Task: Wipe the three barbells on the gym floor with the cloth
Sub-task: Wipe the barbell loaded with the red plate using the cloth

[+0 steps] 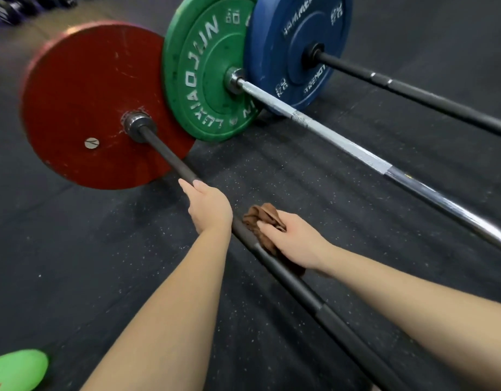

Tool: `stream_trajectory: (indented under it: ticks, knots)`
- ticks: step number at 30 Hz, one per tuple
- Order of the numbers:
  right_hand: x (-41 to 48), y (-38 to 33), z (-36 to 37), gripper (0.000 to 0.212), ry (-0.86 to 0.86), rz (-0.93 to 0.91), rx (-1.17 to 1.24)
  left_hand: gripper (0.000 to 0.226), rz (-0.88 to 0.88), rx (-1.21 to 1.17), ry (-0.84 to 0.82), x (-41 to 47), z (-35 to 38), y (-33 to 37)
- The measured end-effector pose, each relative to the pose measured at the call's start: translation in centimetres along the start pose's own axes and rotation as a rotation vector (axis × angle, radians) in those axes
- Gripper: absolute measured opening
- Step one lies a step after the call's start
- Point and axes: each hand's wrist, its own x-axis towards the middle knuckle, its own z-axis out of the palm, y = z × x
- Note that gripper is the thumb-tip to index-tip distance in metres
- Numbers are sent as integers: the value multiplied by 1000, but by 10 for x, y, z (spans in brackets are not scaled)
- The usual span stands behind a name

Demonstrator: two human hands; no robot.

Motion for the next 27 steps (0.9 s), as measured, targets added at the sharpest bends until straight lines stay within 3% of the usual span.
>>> stream_trajectory:
  ticks: [6, 18, 27]
  knots:
    - [-42, 21, -9, 21, -25, 39, 24, 53, -17, -4, 2, -1, -1, -1]
    - [34, -6, 12, 15, 53, -24, 19, 53, -10, 20, 52, 10, 7, -4]
    - [-50, 21, -6, 14, 79, 45, -61, 53, -1, 31, 23, 2, 1, 1]
